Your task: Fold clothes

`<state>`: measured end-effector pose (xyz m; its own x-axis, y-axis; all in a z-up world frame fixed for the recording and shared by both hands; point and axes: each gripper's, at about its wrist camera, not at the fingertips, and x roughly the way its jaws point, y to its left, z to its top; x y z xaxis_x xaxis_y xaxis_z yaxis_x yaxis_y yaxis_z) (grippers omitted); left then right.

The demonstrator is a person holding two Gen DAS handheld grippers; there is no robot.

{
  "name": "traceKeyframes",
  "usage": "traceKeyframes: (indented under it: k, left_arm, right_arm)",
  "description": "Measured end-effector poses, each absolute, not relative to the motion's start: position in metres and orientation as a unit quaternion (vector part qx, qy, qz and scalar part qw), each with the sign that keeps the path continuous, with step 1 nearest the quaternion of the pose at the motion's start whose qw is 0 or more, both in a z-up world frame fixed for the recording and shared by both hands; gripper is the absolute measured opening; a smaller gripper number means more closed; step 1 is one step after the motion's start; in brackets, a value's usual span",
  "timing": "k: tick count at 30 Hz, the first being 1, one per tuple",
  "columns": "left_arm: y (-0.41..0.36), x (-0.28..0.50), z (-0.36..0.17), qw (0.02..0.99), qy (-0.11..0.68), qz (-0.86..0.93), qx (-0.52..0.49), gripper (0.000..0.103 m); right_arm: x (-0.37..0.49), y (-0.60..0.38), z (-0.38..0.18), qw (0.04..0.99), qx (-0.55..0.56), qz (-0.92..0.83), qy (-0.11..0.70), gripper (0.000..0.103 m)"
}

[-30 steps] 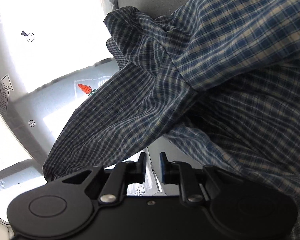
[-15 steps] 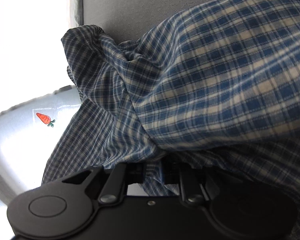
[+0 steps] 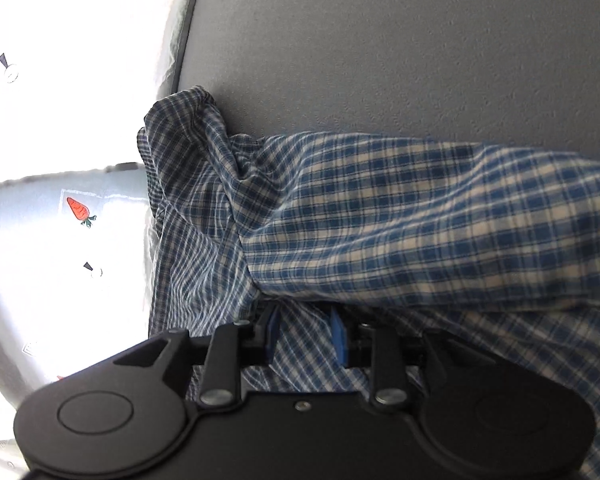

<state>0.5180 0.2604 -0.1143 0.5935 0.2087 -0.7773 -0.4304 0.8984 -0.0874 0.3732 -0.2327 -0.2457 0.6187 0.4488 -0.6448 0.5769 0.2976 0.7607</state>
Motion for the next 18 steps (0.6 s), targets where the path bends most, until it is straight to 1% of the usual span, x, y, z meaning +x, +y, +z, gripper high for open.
traceKeyframes:
  k: [2, 3, 4, 6, 7, 8, 10, 11, 13, 15, 17, 18]
  left_arm:
    - [0.266, 0.514, -0.131, 0.872, 0.432, 0.191, -0.125, 0.016]
    - [0.269, 0.511, -0.139, 0.867, 0.441, 0.195, -0.121, 0.017]
    - [0.269, 0.507, -0.143, 0.864, 0.448, 0.197, -0.119, 0.018]
    - [0.269, 0.498, -0.15, 0.856, 0.462, 0.2, -0.116, 0.023]
    - [0.267, 0.49, -0.152, 0.854, 0.468, 0.195, -0.119, 0.031]
    - [0.264, 0.483, -0.152, 0.855, 0.469, 0.186, -0.12, 0.037]
    - [0.249, 0.461, -0.152, 0.859, 0.475, 0.156, -0.107, 0.041]
    - [0.236, 0.45, -0.153, 0.859, 0.484, 0.14, -0.091, 0.045]
    - [0.209, 0.426, -0.157, 0.858, 0.498, 0.104, -0.065, 0.05]
    - [0.179, 0.398, -0.165, 0.856, 0.511, 0.06, -0.052, 0.051]
    - [0.152, 0.371, -0.174, 0.849, 0.526, 0.024, -0.049, 0.058]
    - [0.135, 0.358, -0.177, 0.846, 0.531, 0.006, -0.04, 0.058]
  right_arm:
    - [0.353, -0.243, -0.236, 0.702, 0.566, -0.055, 0.428, 0.036]
    - [0.342, -0.249, -0.233, 0.709, 0.56, -0.063, 0.424, 0.039]
    - [0.331, -0.256, -0.231, 0.715, 0.554, -0.071, 0.42, 0.04]
    - [0.309, -0.268, -0.227, 0.728, 0.541, -0.088, 0.412, 0.04]
    - [0.297, -0.274, -0.224, 0.734, 0.534, -0.096, 0.408, 0.04]
    - [0.292, -0.278, -0.22, 0.75, 0.507, -0.108, 0.411, 0.04]
    - [0.282, -0.278, -0.209, 0.785, 0.436, -0.128, 0.421, 0.04]
    - [0.275, -0.276, -0.202, 0.802, 0.395, -0.135, 0.427, 0.04]
    - [0.261, -0.273, -0.193, 0.831, 0.321, -0.142, 0.432, 0.04]
    - [0.253, -0.27, -0.191, 0.851, 0.251, -0.146, 0.437, 0.04]
    - [0.244, -0.267, -0.19, 0.861, 0.192, -0.151, 0.447, 0.04]
    - [0.241, -0.266, -0.19, 0.864, 0.162, -0.15, 0.453, 0.04]
